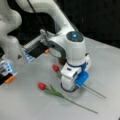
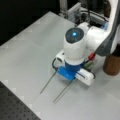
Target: Flower insertion into a vase
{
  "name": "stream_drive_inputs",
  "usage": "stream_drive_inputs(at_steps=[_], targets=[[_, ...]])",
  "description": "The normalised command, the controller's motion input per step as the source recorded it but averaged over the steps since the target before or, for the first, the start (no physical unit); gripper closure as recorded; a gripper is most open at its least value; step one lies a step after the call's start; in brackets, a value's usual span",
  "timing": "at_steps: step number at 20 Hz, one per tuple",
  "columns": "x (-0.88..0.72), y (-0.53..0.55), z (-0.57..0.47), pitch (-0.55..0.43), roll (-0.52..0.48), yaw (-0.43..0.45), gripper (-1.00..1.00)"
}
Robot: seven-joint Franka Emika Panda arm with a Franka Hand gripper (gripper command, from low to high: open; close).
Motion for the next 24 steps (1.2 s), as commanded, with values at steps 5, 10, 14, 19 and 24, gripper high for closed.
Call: stream_drive_inputs(at_steps=[5, 10, 14, 19, 24], targets=[[-0.33, -0.11, 0.46, -0.011, -0.073, -0.017, 1.0], [-0.34, -0.11, 0.35, -0.116, -0.03, 0.005, 1.0], [-0.4, -0.11, 0.45, -0.159, 0.038, 0.031, 1.0], [-0.38, -0.07, 0.32, -0.182, 0.06, 0.027, 1.0], [-0.34, 0.0, 0.1, -0.134, 0.026, -0.002, 1.0]])
